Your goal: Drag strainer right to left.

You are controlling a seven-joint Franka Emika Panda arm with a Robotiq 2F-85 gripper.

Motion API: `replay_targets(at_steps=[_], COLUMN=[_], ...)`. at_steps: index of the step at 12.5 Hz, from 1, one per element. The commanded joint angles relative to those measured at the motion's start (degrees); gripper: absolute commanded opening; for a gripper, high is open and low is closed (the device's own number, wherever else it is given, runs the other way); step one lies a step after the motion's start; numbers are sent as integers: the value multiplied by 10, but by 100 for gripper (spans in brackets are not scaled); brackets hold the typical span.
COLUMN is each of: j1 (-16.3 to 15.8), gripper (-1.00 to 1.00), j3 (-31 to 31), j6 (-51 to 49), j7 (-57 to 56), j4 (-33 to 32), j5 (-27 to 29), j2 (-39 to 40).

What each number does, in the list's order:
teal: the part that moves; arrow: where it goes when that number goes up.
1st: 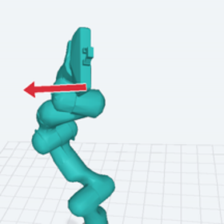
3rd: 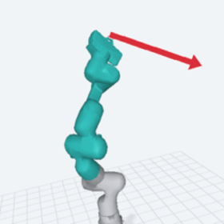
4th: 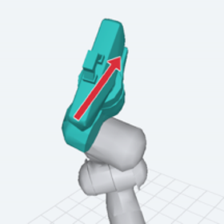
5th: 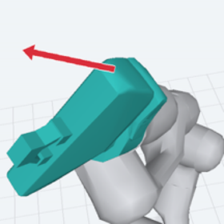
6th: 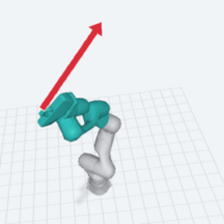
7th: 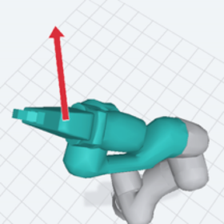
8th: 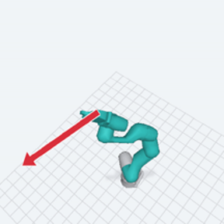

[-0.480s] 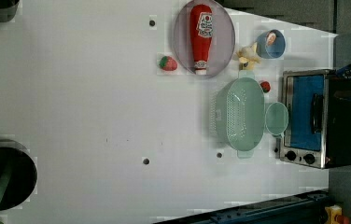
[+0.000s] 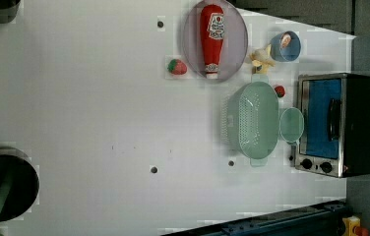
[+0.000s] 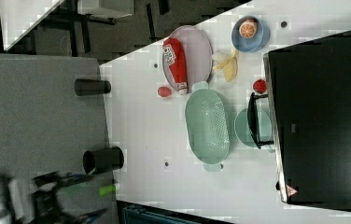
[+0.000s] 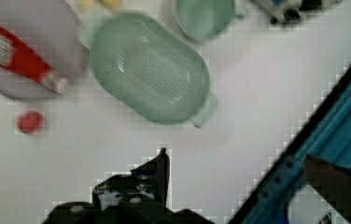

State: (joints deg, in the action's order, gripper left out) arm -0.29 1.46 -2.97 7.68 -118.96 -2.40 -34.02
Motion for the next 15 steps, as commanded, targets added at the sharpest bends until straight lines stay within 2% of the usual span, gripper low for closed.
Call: replay_targets(at_steps=[1,9,15], j1=[14,14,12], gripper=[100,100,100], j3=[-3,-2,-21], j6=[42,343,523], j7=[21,53,257], j4=[-30,-147,-166], j5=[9,9,10], j2=[65,253,416])
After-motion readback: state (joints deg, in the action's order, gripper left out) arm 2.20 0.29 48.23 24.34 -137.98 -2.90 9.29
